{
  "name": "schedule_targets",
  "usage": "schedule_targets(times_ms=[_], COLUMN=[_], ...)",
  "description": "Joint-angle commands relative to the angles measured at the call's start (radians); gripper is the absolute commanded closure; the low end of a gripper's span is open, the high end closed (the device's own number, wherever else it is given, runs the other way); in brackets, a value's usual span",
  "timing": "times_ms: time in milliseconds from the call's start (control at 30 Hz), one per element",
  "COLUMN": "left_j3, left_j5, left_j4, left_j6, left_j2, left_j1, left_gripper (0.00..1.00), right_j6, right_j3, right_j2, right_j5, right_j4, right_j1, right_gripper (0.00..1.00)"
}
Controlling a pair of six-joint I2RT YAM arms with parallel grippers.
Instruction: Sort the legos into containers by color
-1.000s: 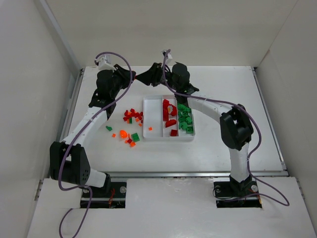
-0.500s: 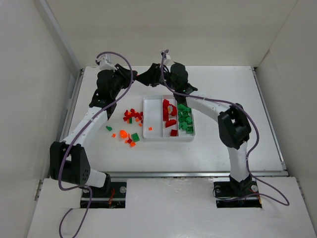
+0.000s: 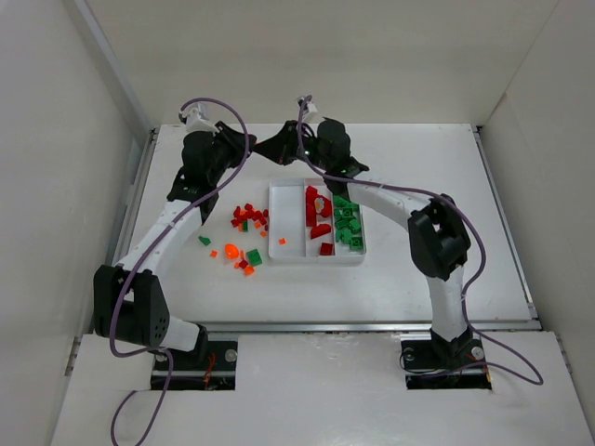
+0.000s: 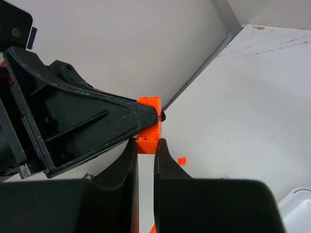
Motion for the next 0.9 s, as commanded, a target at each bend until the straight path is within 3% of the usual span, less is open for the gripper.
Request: schedule_targets(times_ms=[0, 467, 867], left_j3=[0.008, 0.008, -0.012], left_j5=[0.058, -0.077, -0.058], left_j4=[0.031, 0.18, 0.122], left_j6=[-0.002, 0.139, 0.158], left_j2=[-0.033, -0.033, -0.043], left_j1=[-0.016, 0.032, 0.041], left_gripper=[1.0, 1.0, 1.0], right_j6=[-0.024, -0.224, -0.305], right_j3=[0.006, -0.178, -0.299], right_j2=[-0.032, -0.155, -0.208], right_j5=[0.029, 0.046, 0.023], right_j4=[0.072, 0.031, -0.043], right_j1=[0.014, 0.014, -0.014], right_gripper=[1.0, 1.0, 1.0])
